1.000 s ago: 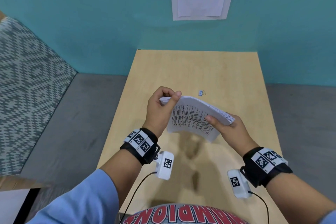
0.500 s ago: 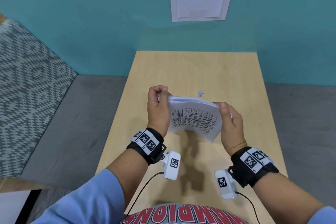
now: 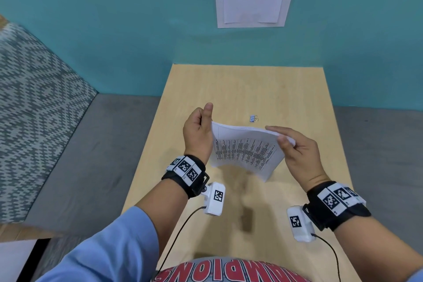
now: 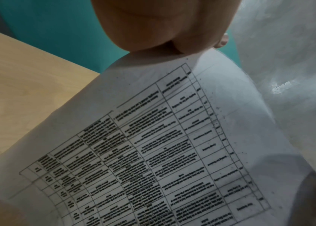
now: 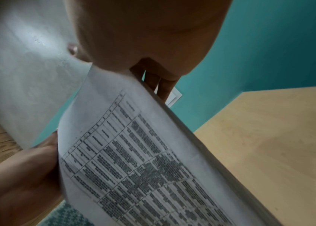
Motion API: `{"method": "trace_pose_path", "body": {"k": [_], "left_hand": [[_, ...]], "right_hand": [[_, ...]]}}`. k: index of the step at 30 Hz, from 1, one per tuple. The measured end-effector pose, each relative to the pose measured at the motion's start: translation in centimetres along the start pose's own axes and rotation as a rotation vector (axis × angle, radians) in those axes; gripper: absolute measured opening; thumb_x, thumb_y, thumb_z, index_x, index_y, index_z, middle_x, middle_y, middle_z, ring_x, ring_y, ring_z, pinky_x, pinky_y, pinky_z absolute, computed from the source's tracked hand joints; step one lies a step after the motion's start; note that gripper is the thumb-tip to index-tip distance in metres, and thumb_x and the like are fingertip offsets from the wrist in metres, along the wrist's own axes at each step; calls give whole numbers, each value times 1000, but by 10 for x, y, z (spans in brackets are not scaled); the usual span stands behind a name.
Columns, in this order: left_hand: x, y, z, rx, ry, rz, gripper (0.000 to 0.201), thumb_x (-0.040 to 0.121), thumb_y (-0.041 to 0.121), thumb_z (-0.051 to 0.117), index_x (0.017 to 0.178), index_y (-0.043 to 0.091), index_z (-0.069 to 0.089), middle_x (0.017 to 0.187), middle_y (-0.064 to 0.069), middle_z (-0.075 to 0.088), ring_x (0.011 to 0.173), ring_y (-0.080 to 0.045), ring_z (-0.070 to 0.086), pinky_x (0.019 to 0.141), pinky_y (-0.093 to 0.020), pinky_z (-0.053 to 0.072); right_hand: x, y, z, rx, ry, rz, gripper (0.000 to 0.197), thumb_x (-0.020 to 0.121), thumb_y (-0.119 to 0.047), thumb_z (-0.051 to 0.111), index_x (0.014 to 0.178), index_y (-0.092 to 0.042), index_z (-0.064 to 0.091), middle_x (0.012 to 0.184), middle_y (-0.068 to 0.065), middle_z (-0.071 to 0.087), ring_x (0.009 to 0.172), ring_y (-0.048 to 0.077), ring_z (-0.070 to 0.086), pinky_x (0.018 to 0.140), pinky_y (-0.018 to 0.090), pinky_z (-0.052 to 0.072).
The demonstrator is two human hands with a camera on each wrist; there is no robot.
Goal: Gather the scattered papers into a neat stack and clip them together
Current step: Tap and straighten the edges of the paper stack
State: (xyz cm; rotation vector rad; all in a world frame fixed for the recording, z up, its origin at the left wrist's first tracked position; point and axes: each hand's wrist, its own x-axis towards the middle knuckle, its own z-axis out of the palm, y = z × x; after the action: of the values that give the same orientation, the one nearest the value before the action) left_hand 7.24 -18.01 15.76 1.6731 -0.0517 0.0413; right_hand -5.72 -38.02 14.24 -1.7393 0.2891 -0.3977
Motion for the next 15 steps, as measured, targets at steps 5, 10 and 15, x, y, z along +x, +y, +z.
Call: {"method": "trace_pose_path", "body": {"k": [5, 10, 15], "left_hand": [[3, -1, 0, -11, -55, -11, 51, 102, 48, 62, 64, 24, 39, 63, 8, 32, 62, -11, 29, 62, -32, 28], [11, -10, -31, -115, -619, -187, 103, 58, 73, 88, 134, 12, 57, 104, -5, 68, 89, -22, 64, 73, -32, 53], [8, -22, -41, 278, -736, -177, 34, 88, 25, 87, 119, 14, 77, 109, 3, 78, 93, -6, 69, 89, -32, 53]], "right_hand": [[0, 2, -5, -46, -192, 152, 38, 82, -32, 87, 118, -39, 78, 115, -25, 77, 107, -9, 69, 89, 5, 50], [6, 5, -4, -151, -126, 151, 16, 97, -35, 72, 88, -48, 75, 82, -23, 77, 74, -6, 65, 72, 13, 48], [8, -3, -2, -204, -168, 119, 21, 99, -40, 68, 83, -53, 73, 89, -8, 75, 73, -1, 64, 69, 14, 48]]}}
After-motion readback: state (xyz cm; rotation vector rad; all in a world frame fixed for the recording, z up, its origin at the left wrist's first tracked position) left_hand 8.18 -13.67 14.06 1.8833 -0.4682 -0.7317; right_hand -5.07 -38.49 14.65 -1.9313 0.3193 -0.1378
